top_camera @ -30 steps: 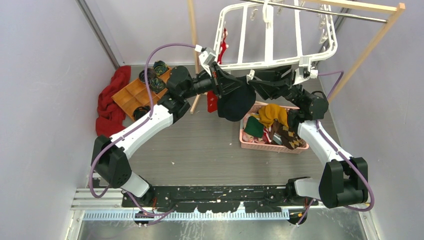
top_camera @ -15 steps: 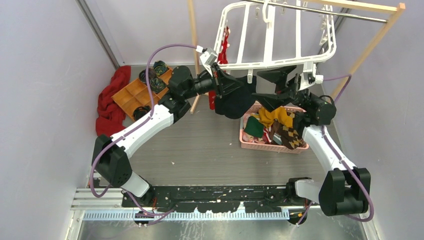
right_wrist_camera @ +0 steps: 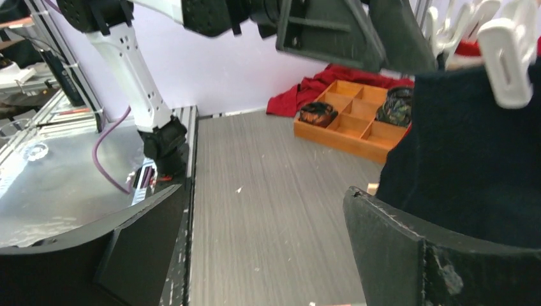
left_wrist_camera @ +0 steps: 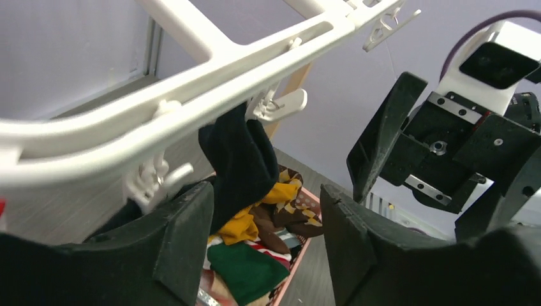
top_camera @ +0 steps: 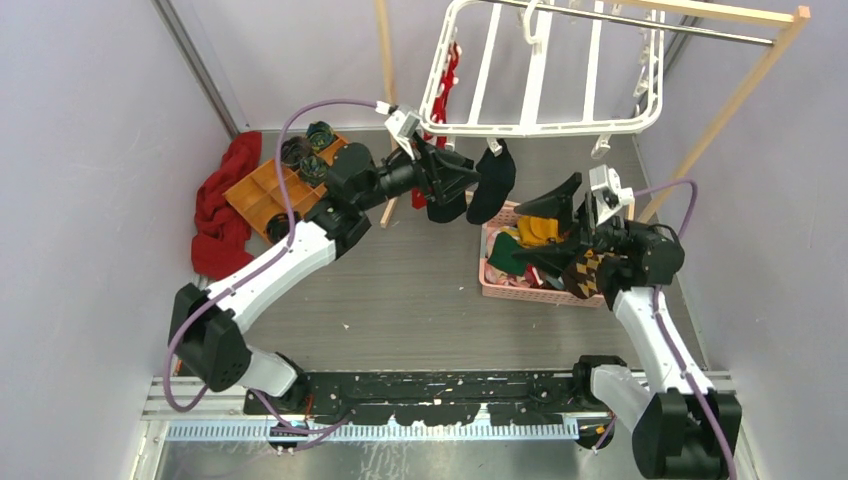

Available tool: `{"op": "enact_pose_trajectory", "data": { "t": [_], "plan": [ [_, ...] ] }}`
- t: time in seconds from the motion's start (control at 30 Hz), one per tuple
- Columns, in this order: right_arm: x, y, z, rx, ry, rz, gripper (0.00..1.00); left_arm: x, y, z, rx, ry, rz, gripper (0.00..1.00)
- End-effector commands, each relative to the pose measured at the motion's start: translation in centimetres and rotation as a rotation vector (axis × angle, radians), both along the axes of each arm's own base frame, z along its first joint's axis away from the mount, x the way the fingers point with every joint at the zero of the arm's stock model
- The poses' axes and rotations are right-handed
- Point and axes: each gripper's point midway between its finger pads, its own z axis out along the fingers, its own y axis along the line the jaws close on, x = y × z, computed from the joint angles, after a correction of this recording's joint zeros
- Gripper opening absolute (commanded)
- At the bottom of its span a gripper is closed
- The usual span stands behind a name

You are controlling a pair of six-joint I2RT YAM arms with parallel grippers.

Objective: Clip the socks to the hanger
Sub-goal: Clamp the sock onto the hanger.

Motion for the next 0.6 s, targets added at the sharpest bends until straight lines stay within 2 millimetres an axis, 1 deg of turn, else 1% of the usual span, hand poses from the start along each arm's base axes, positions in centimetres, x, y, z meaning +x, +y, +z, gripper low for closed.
{"op": "enact_pose_trajectory", "data": {
  "t": [0.0, 0.03, 0.07, 0.1, 0.17, 0.4, 0.57],
  "plan": [
    [-1.7, -1.4, -2.7, -0.097, 0.042, -0.015, 1.0, -1.5, 3.0, 3.2, -0.059, -0.048, 0.086, 0.66],
    [-1.9, -1.8, -3.1, -0.11, 0.052, -0.03, 1.0, -1.7, 3.3, 2.9, -0.055, -0.039, 0.092, 0.67],
    [-1.8, -2.3, -3.8, -0.119, 0.071, -0.05, 1.0, -2.2, 3.8, 3.1, -0.058, -0.041, 0.095, 0.67],
    [-1.8, -2.8, -4.3, -0.127, 0.091, -0.065, 1.0, -2.5, 3.9, 2.7, -0.051, -0.028, 0.096, 0.67],
    [-2.1, -3.3, -5.1, -0.135, 0.122, -0.082, 1.0, -3.5, 4.9, 2.9, -0.059, -0.015, 0.106, 0.68],
    [-3.9, -3.0, -6.5, -0.1, 0.242, -0.067, 1.0, -6.9, 8.0, 1.9, -0.058, 0.04, 0.134, 0.7],
    [-3.7, -3.4, -7.2, -0.081, 0.316, -0.086, 1.0, -9.1, 10.0, -0.3, -0.05, 0.109, 0.156, 0.78]
  ]
}}
